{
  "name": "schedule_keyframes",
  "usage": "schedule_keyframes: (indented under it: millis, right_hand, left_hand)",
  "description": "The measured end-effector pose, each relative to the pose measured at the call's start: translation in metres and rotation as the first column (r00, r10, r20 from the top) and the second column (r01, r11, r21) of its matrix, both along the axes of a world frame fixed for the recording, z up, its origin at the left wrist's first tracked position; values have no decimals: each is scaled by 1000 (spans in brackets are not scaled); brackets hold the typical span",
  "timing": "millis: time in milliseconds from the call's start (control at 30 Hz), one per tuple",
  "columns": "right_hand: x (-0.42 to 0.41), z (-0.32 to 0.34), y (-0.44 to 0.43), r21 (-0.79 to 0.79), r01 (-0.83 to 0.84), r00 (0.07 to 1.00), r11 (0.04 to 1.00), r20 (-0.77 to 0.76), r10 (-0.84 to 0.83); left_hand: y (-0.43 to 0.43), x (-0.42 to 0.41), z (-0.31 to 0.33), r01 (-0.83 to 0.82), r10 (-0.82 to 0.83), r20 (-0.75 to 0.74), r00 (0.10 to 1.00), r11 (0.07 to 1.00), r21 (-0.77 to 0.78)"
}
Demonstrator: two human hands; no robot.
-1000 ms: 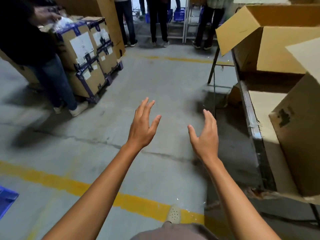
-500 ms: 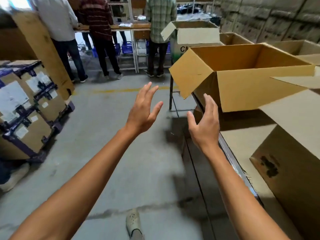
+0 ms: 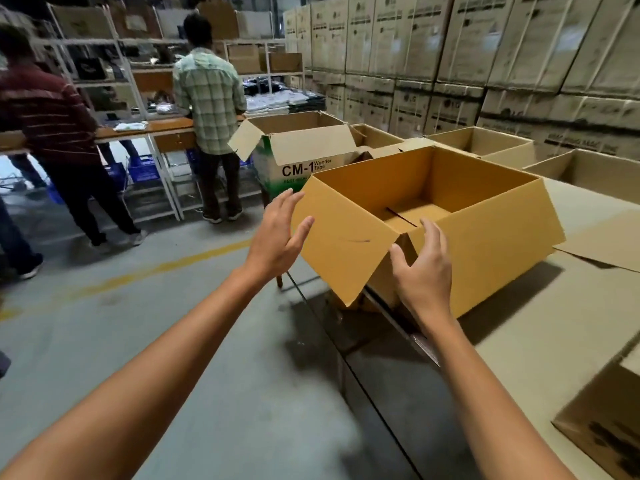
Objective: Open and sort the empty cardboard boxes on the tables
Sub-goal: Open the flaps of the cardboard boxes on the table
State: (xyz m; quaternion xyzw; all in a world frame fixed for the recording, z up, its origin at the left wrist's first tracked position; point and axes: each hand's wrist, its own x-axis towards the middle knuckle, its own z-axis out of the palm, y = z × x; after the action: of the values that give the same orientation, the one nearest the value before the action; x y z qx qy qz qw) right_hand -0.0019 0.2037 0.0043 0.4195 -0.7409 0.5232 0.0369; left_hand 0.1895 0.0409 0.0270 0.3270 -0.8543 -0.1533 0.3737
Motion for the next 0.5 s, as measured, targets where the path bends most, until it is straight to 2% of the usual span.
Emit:
schedule_keyframes:
  millis: [200, 333, 433, 500]
  right_hand:
    - [-43, -5, -64, 81, 150, 989, 985, -29, -148]
    - [-81, -16, -103, 181, 264, 962, 947, 23, -272]
    - [-97, -31, -126, 347, 317, 912, 883, 145, -384]
    - [-102, -45, -136, 435, 351, 887, 829, 130, -443]
  left_hand:
    - [-102, -66, -2, 102, -101, 39, 994, 994, -40]
    - [-153, -115, -13, 154, -154, 117, 981, 988, 8]
    - [-187, -149, -14, 125, -140, 82, 987, 977, 171]
    - [-216, -168, -18, 49, -56, 9, 998, 930, 365]
